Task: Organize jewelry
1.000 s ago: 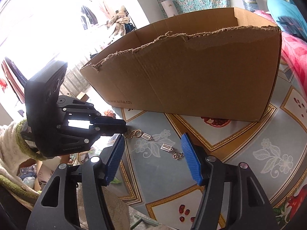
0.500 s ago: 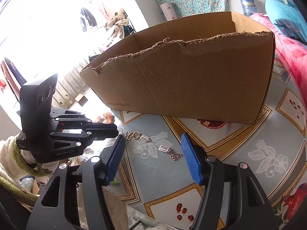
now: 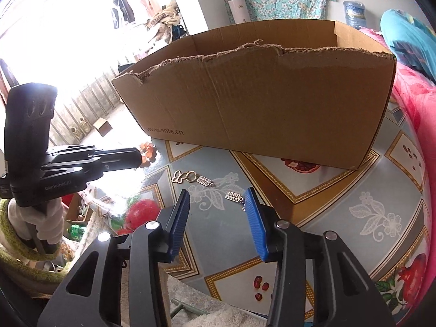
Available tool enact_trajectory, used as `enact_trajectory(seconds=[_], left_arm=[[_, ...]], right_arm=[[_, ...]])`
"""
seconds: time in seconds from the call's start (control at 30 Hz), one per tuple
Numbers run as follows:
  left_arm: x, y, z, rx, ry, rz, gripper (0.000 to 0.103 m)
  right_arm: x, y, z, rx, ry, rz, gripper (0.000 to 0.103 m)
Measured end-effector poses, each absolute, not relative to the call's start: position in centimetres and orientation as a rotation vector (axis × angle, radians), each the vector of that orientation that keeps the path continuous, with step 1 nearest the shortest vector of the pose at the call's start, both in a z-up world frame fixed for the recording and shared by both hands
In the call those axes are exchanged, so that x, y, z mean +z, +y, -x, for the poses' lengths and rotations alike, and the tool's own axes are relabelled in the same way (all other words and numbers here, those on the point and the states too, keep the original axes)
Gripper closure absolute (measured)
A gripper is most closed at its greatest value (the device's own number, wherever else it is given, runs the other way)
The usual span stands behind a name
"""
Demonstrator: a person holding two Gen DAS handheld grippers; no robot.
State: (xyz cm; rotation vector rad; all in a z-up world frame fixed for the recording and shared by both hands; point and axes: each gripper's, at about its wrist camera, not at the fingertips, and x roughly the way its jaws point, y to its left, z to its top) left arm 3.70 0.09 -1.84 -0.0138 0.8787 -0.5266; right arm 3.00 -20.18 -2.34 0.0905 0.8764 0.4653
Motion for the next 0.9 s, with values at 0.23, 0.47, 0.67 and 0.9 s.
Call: enact_trajectory(seconds=[0.23, 0.47, 0.67, 0.9], left_arm=[[-2.2, -0.5, -3.0, -0.549, 0.856, 0.024, 0.097], [-2.3, -0.5, -2.8, -0.581, 0.847, 0.049, 0.097], [-2.4, -0.3, -2.6, -0.584, 0.835, 0.062, 0.097], [-1.7, -0.2, -1.9, -0.600, 0.804, 0.062, 0.097]], right_arm=[[-3.1, -19.8, -4.0, 0.367, 0.931, -0.024, 0.075], [-3.2, -17.8, -4.1, 0.348, 0.907, 0.065, 0.085], [-2.7, -17.5, -4.2, 0.389, 0.916, 0.063, 0.099], [-0.5, -19.3, -3.6, 0.387, 0.878, -0.038, 0.100]])
